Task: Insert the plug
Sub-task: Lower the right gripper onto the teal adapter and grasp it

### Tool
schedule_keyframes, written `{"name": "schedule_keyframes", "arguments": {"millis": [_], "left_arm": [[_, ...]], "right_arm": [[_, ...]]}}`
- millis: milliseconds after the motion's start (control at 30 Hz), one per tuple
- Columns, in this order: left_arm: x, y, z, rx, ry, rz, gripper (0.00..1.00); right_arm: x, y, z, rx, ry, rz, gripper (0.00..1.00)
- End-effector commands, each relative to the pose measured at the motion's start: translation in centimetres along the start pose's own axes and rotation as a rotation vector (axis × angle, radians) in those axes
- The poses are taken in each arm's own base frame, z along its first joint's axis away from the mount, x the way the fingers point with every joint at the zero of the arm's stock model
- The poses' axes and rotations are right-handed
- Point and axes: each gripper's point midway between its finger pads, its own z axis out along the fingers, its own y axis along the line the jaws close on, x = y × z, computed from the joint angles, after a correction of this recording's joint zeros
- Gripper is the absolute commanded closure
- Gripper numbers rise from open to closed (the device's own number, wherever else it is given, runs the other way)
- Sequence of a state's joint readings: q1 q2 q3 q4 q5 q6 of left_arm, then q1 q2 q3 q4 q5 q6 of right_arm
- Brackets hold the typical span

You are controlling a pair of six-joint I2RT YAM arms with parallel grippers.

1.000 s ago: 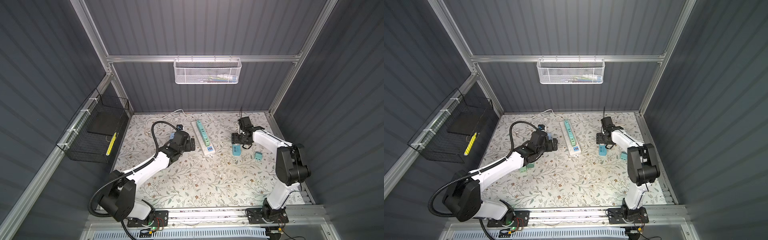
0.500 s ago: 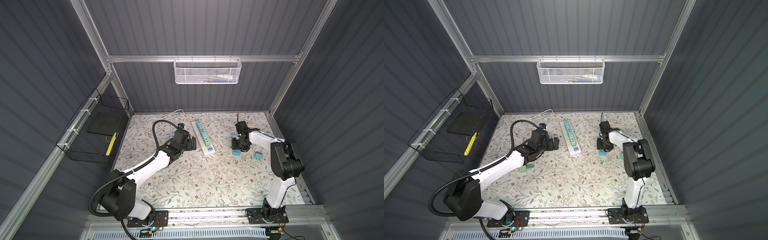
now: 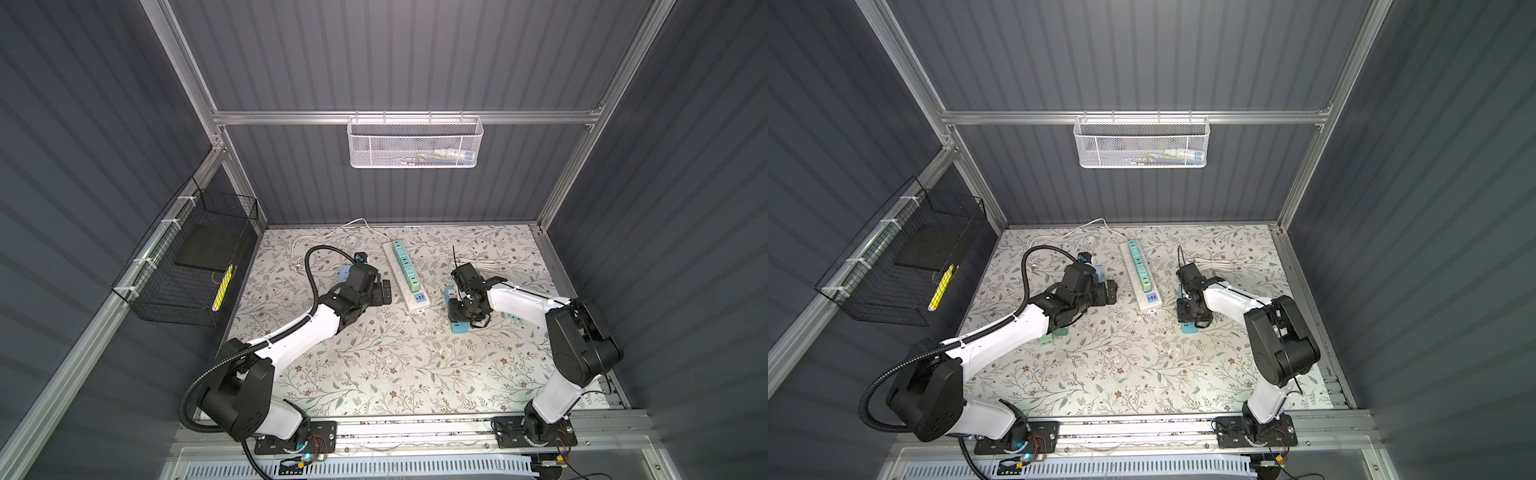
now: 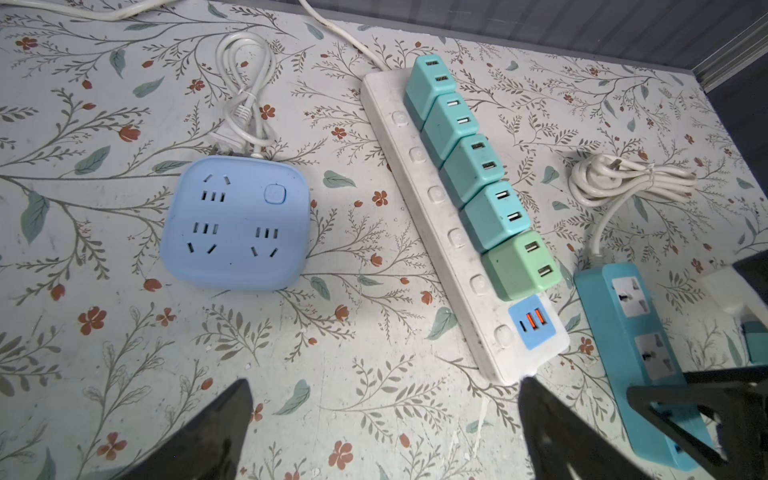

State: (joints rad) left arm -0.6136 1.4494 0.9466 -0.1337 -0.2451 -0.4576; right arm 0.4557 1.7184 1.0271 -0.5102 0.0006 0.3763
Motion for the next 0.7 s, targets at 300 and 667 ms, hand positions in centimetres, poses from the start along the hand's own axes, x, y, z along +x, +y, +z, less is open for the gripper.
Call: {"name": "schedule_keyframes", "arguments": {"millis": [300, 667], "left_arm": [[-1.0, -0.5, -0.5, 0.027, -0.02, -0.031, 0.0], [-1.3, -0.8, -1.0, 0.038, -0.018, -0.038, 0.0]], "right_arm": [[-3.3, -7.1, -7.5, 0.067, -0.143, 0.195, 0.21], [-2.8, -17.9, -5.6, 0.164, -0.071, 0.556, 0.22]]}}
